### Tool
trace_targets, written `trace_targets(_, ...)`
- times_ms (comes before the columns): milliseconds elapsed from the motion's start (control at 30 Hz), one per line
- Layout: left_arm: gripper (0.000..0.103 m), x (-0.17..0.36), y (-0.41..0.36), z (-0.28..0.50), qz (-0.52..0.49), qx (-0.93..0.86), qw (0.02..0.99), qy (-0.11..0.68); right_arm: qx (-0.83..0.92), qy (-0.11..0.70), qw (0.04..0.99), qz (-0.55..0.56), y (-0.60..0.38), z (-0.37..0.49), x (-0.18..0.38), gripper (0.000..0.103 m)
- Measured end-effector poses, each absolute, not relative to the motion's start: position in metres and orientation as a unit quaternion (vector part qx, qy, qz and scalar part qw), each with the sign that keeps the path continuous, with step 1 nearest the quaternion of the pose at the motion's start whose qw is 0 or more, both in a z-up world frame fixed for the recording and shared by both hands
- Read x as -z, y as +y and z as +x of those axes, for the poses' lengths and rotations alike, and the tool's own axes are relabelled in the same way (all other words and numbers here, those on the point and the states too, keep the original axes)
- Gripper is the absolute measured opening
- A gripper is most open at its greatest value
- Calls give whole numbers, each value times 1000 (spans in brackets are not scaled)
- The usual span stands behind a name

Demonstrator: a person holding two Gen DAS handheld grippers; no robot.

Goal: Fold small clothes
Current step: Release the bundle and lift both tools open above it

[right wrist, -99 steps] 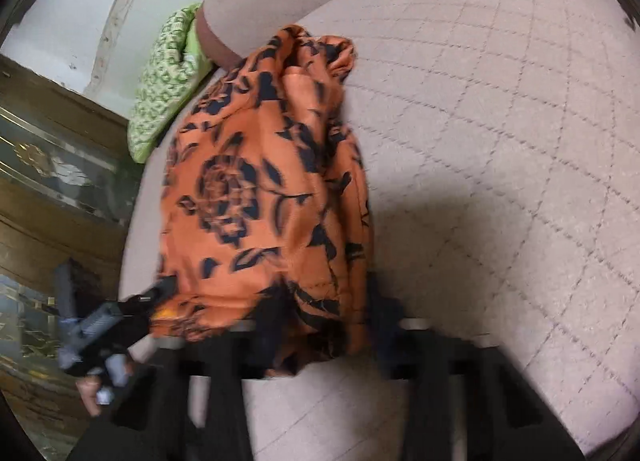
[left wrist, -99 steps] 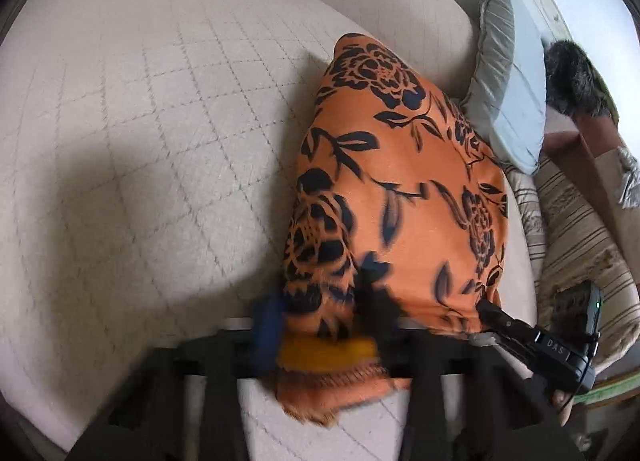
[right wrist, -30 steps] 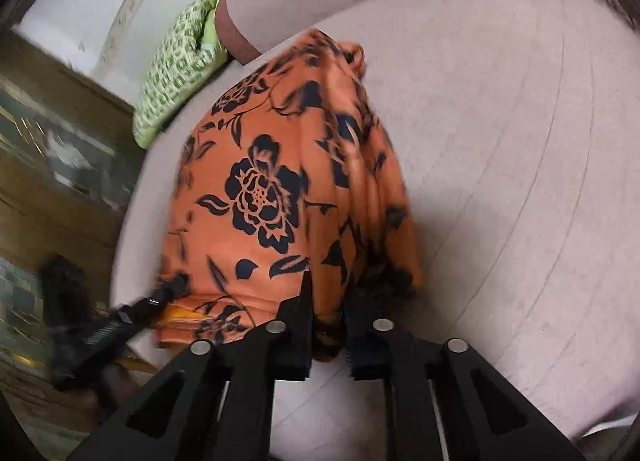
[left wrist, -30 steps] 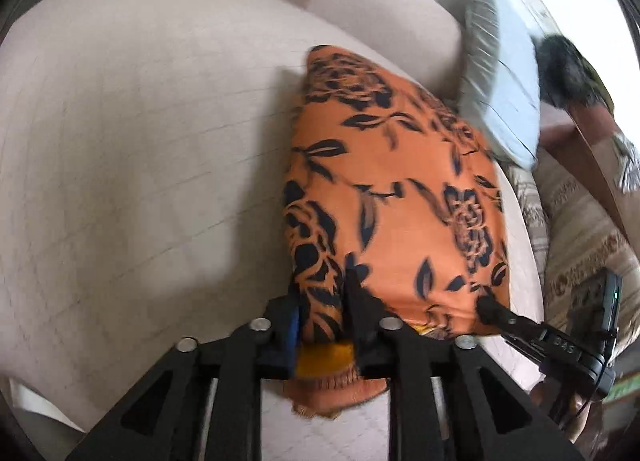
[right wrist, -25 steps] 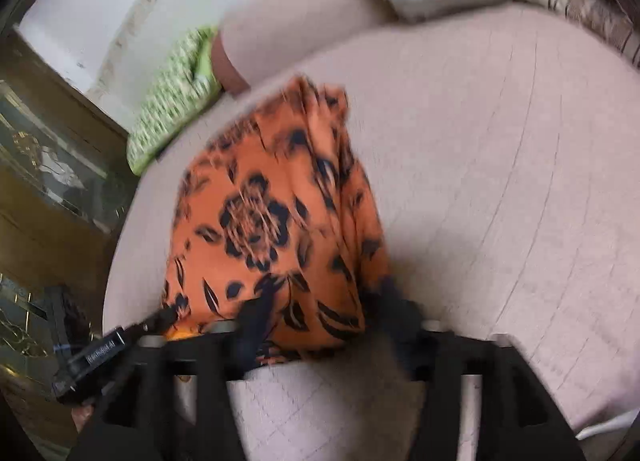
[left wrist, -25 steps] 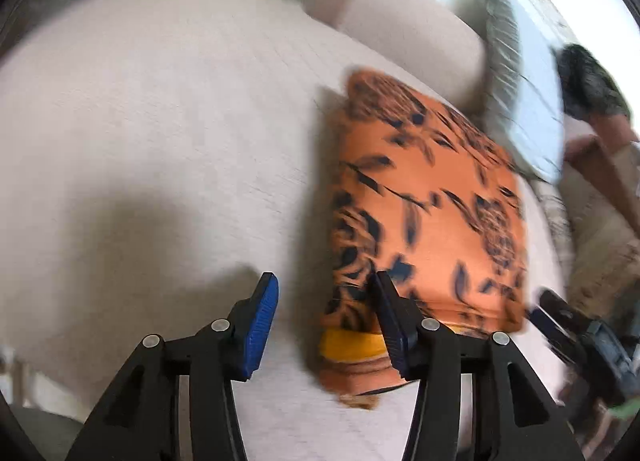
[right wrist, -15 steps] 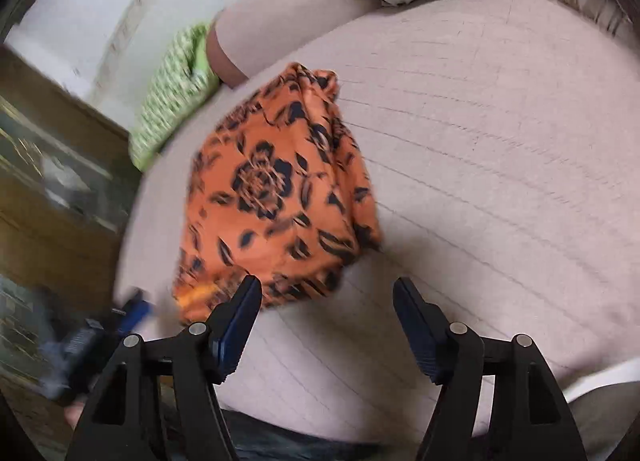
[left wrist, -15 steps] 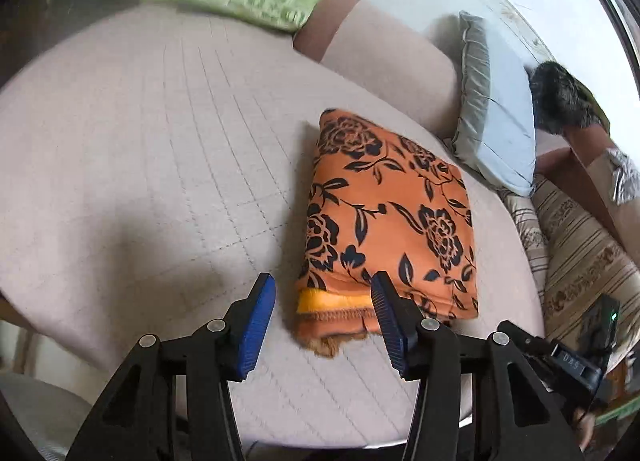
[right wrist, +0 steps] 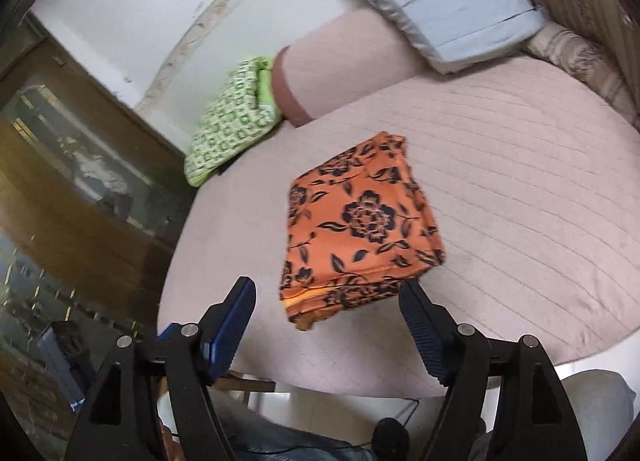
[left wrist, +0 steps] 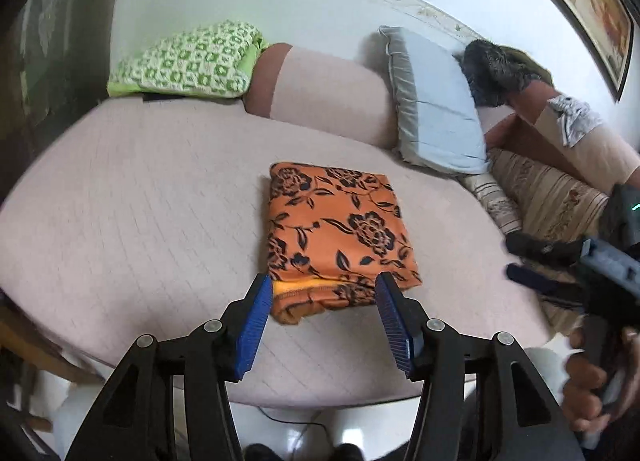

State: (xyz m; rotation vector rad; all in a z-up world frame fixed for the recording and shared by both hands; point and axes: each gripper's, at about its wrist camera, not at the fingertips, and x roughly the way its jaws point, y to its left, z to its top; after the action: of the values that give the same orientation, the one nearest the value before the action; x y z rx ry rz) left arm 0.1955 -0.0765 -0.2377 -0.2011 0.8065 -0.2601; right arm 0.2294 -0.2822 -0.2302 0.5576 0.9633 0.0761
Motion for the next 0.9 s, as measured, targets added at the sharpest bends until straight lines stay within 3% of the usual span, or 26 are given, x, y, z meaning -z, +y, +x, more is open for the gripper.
trace_targets(533, 59, 335, -72, 322, -128, 93, 855, 494, -24, 521, 803, 290, -328, 267, 349, 77)
trace_targets(833, 59, 389, -56, 376, -242, 135, 798, 535, 1, 518, 808, 282, -347, 316, 380, 76)
trace_targets(900, 58, 402, -58, 384, -245, 127, 788, 551, 8, 535, 802, 264, -352, 325, 400, 71)
